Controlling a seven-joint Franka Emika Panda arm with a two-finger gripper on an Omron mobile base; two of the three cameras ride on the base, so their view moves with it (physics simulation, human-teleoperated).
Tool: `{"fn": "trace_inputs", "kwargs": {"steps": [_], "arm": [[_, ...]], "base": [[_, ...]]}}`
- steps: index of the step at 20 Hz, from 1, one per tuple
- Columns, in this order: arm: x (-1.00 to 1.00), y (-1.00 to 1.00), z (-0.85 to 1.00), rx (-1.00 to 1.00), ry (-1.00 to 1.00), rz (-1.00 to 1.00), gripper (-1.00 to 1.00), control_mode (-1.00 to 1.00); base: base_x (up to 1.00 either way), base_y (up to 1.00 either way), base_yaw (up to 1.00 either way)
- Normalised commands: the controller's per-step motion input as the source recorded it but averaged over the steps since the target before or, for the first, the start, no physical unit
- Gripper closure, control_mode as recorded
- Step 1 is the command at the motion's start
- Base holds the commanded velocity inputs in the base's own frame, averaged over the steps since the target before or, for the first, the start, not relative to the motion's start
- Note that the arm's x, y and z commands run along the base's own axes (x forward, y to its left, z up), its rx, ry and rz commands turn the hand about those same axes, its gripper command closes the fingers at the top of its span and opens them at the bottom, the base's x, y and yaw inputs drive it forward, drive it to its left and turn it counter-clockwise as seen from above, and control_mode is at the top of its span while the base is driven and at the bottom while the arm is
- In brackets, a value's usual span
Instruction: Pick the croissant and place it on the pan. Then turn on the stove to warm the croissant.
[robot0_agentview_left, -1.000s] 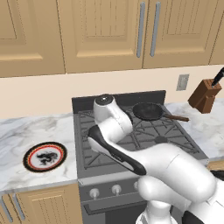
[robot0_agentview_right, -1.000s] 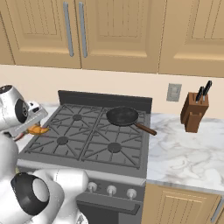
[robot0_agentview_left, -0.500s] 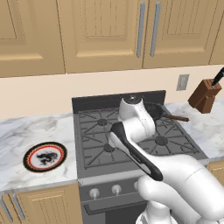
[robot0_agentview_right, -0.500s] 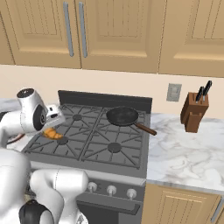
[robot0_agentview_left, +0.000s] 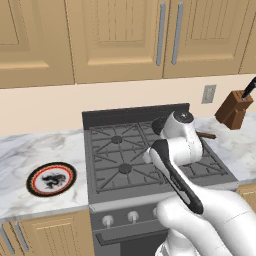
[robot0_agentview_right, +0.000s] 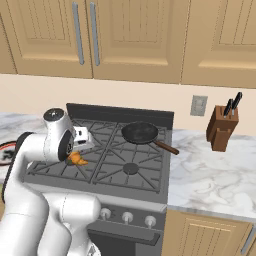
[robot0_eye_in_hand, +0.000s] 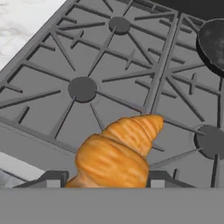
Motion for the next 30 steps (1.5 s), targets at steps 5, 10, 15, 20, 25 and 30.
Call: {"fn": "trace_inputs", "kwargs": {"steps": [5,10,15,20,25,30], "arm": [[0.0,-0.61,0.01,0.12,-0.07,-0.21,1.0,-1.0],[0.0,-0.63,0.11,0.04,-0.03,-0.2,1.0,-1.0],[0.0,-0.46,0.31,0.0,0.0,-0.16,1.0,-1.0],[0.0,-0.25,0.17,0.0,-0.04,-0.12,1.0,-1.0],[0.0,-0.23,0.02,0.0,-0.08,-0.08,1.0,-1.0],[0.15,-0.07,0.0,0.08,-0.07,0.0,1.0,-1.0]], "base": [[0.0,0.0,0.0],[0.0,0.0,0.0],[0.0,0.0,0.0],[0.0,0.0,0.0],[0.0,0.0,0.0],[0.0,0.0,0.0]]}}
